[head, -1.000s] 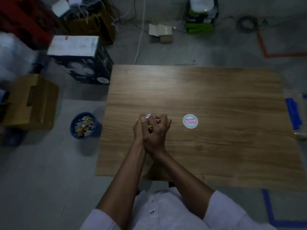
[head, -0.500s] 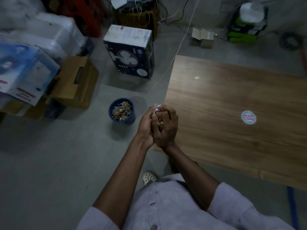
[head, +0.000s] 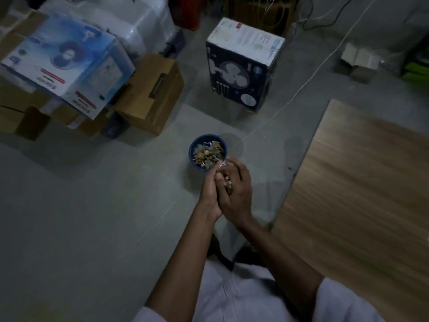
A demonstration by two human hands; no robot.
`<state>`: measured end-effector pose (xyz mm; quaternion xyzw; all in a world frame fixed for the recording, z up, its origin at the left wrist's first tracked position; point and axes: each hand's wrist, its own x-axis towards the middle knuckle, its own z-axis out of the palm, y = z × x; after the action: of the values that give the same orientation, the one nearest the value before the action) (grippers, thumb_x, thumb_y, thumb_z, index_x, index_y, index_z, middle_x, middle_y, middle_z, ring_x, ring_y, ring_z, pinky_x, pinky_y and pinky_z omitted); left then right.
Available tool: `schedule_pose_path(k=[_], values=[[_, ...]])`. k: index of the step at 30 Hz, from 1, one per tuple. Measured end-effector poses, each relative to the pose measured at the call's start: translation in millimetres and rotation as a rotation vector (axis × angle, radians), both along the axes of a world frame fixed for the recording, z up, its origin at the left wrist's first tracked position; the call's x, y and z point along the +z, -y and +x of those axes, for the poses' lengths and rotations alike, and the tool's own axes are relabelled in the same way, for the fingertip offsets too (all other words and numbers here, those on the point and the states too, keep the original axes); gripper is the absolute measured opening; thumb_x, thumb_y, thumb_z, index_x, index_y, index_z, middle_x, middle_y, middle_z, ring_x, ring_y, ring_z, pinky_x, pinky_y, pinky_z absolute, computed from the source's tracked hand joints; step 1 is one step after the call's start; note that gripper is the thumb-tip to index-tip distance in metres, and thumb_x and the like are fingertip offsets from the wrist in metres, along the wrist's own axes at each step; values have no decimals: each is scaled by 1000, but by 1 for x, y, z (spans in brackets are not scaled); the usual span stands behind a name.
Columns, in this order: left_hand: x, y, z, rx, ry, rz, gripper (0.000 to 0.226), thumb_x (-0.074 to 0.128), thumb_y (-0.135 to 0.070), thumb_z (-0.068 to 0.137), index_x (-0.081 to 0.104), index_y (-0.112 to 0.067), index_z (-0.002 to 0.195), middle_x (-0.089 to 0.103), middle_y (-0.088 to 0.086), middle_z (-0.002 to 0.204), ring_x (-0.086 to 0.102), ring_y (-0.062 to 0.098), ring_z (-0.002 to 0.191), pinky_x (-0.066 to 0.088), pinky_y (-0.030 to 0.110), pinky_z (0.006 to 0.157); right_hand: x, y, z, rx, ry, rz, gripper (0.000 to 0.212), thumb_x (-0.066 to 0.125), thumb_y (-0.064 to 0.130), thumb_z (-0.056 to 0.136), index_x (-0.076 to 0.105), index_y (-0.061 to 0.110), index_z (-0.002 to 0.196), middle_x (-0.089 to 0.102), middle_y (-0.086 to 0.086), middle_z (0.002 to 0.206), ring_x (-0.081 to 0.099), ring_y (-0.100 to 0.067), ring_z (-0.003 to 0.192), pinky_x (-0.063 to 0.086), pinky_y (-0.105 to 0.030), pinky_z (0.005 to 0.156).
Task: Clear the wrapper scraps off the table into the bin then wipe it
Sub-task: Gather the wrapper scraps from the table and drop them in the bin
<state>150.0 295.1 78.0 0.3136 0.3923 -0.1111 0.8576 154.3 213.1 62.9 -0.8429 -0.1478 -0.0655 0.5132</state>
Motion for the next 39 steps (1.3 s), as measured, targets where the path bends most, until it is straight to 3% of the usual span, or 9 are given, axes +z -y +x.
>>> schedule_pose_path(k=[4, 9, 18, 23, 27, 30, 33, 37, 39], values=[[-59, -57, 35, 51, -131, -18, 38, 49, -41, 104, 63, -12, 125, 67, 7, 109, 65, 18, 106, 52, 31, 92, -43, -60, 35, 54, -140, -82, 32, 52, 36, 102, 67, 14, 120, 56, -1, 141, 53, -19, 129, 44, -44, 103], [-188, -124, 112, 22, -281, -76, 40, 53, -44, 101, 68, -15, 124, 71, 5, 107, 68, 19, 103, 54, 31, 88, -173, -125, 111, 4, -338, -101, 27, 58, 31, 100, 67, 16, 121, 58, 0, 136, 53, -15, 126, 47, -42, 101], [-466, -205, 227, -47, -395, -99, 50, 60, -44, 99, 65, -8, 133, 70, 14, 129, 66, 26, 121, 50, 39, 108, -449, -212, 224, -226, -641, -30, 16, 62, 30, 101, 67, 17, 109, 60, 2, 118, 56, -2, 110, 42, -12, 90], [-561, -224, 257, -153, -327, 332, 61, 70, -56, 89, 57, -25, 141, 70, 4, 128, 69, 22, 115, 57, 46, 99, -549, -230, 256, -431, -725, 33, 23, 73, 37, 92, 71, 21, 110, 67, 3, 115, 60, -9, 111, 51, -30, 97], [-562, -232, 261, -443, -210, 636, 105, 79, -75, 67, 35, -36, 155, 49, -5, 152, 51, 14, 136, 48, 41, 110, -560, -224, 258, -588, -883, 139, 38, 71, 52, 87, 66, 37, 122, 64, 15, 127, 61, -6, 119, 53, -41, 104], [-548, -231, 250, -590, -130, 836, 102, 66, -79, 75, 22, -41, 159, 29, -4, 165, 32, 18, 150, 39, 48, 118, -543, -216, 252, -556, -982, 143, 43, 56, 64, 92, 63, 46, 130, 60, 15, 138, 56, -6, 128, 48, -45, 110], [-542, -232, 236, -755, -92, 1046, 82, 44, -74, 90, 11, -44, 160, 10, -3, 171, 14, 23, 156, 25, 60, 122, -523, -206, 246, -449, -984, 38, 46, 43, 50, 105, 48, 38, 149, 39, 7, 159, 33, -11, 148, 30, -45, 123], [-549, -229, 207, -1052, -22, 1432, 77, 35, -59, 102, 0, -30, 164, -9, 6, 172, -9, 33, 157, 6, 63, 124, -516, -197, 233, -76, -799, -154, 57, 39, 30, 104, 31, 21, 160, 12, -6, 170, 6, -10, 156, 17, -21, 121], [-571, -230, 192, -1222, 99, 1581, 91, 49, -58, 99, 1, -17, 164, -8, 16, 171, -9, 41, 156, 3, 62, 125, -536, -197, 227, 138, -739, -263, 65, 46, 22, 98, 27, 16, 161, 10, -11, 170, -2, -19, 158, 11, -38, 128]])
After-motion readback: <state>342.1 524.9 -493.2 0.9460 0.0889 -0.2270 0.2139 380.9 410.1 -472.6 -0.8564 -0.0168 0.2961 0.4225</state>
